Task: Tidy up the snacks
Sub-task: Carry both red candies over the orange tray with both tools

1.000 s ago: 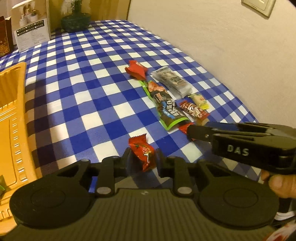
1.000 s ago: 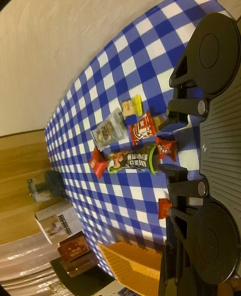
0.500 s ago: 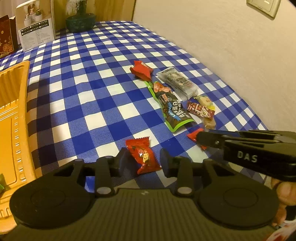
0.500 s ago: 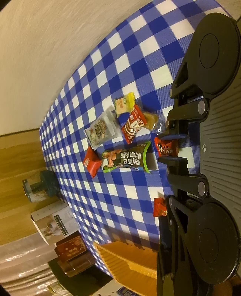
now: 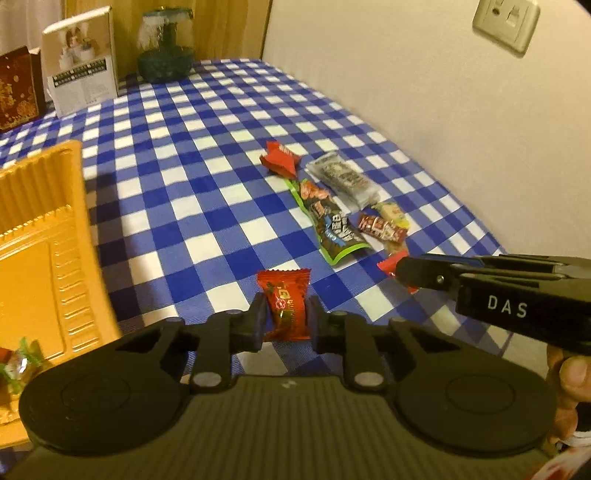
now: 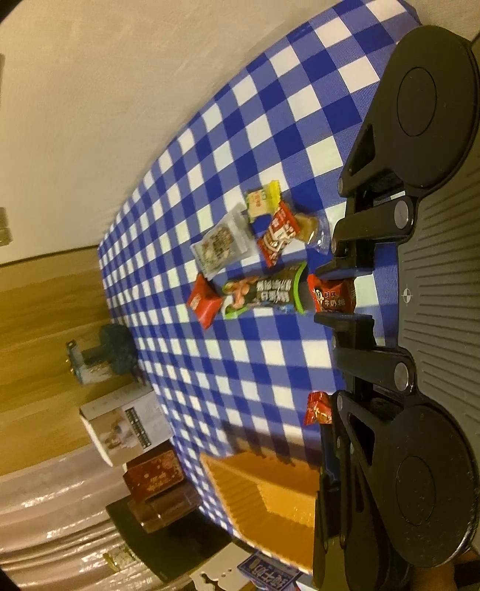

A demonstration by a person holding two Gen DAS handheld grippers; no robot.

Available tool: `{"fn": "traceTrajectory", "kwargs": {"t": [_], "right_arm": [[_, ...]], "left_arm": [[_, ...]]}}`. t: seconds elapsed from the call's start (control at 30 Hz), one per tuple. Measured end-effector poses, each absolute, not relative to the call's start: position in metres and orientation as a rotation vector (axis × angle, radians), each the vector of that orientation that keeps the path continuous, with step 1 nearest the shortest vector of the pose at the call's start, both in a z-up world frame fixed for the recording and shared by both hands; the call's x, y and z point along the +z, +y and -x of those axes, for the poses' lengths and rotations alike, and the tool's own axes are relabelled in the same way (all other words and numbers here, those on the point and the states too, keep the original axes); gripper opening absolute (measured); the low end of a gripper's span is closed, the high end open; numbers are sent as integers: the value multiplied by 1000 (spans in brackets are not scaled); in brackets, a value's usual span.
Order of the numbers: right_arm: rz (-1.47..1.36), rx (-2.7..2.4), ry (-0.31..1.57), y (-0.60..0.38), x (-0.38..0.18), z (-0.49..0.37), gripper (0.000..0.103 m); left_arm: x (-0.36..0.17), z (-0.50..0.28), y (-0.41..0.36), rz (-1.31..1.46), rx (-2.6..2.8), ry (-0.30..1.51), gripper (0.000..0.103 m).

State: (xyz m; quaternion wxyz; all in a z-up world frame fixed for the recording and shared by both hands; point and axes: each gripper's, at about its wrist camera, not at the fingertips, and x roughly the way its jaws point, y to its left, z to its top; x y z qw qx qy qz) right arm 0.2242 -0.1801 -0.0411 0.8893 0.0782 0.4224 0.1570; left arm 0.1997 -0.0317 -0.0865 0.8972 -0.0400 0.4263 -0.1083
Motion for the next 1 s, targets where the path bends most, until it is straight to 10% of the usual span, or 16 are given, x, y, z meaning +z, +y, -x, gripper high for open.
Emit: {"fn": "traceTrajectory", "kwargs": {"t": [1.0], "right_arm": [[-101,635,775,-23,26,-180,19]], "left_arm": [[-21,-85,145,239,132,753,20]]}}
